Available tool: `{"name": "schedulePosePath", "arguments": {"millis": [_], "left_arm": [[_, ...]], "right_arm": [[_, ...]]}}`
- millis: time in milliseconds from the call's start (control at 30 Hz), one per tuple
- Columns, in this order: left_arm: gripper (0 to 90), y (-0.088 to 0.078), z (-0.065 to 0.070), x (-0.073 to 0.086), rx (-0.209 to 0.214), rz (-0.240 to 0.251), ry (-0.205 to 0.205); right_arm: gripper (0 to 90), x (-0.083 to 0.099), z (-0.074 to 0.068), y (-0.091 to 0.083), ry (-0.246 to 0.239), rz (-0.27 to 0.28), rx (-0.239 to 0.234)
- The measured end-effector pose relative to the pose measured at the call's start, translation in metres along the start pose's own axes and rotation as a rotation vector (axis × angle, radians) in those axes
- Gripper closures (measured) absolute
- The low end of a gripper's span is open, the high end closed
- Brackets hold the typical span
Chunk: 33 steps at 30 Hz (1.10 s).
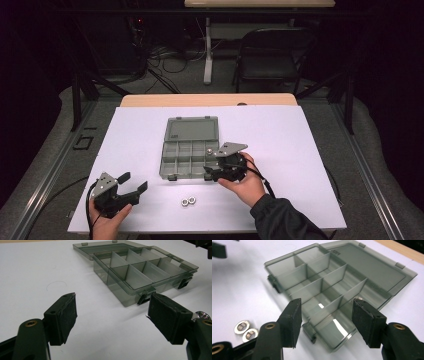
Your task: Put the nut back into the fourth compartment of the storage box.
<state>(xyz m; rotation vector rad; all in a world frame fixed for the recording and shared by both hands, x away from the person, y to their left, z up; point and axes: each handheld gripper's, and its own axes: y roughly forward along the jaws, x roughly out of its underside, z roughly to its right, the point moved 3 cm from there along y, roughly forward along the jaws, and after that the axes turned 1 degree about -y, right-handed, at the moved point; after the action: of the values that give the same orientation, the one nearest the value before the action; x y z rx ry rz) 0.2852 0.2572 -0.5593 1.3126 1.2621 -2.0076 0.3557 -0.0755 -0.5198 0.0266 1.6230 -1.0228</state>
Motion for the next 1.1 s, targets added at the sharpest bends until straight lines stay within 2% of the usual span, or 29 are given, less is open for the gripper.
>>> {"name": "schedulePosePath", "arguments": {"millis": [200,300,433,467,567,667,800,967,1100], "left_arm": [[23.3,0.000,0.000,0.000,0.001,0.002,-0.003],[23.3,0.000,0.000,0.000,0.001,0.001,-0.003],[23.3,0.000,0.000,0.000,-0.002,-0.002,0.000],[23.3,0.000,0.000,0.000,-0.001,-0.001,0.001],[23.3,0.000,0.000,0.000,-0.001,-0.002,0.000],[23.3,0.000,0.000,0.000,-0.001,-0.002,0.000],[23.3,0.000,0.000,0.000,-0.001,-0.002,0.001],[23.3,0.000,0.000,0.000,0.000,-0.002,0.000],[23.3,0.000,0.000,0.000,0.000,-0.002,0.000]], "right_arm": [[41.5,0.015,-0.014,-0.005,0.000,0.008,-0.040],[41.4,0.020,-0.021,-0.006,-0.011,0.012,-0.038],[45.0,0.024,-0.033,-0.005,-0.026,0.007,-0.065],[46.9,0.025,-0.036,-0.004,-0.026,0.003,-0.086],[51.9,0.029,-0.046,0.001,-0.016,-0.010,-0.138],[57.0,0.033,-0.056,0.007,-0.032,-0.024,-0.172],[59.1,0.037,-0.066,0.017,-0.034,-0.033,-0.211],[59.7,0.039,-0.077,0.028,-0.048,-0.045,-0.248],[60.5,0.040,-0.082,0.033,-0.062,-0.057,-0.259]]}}
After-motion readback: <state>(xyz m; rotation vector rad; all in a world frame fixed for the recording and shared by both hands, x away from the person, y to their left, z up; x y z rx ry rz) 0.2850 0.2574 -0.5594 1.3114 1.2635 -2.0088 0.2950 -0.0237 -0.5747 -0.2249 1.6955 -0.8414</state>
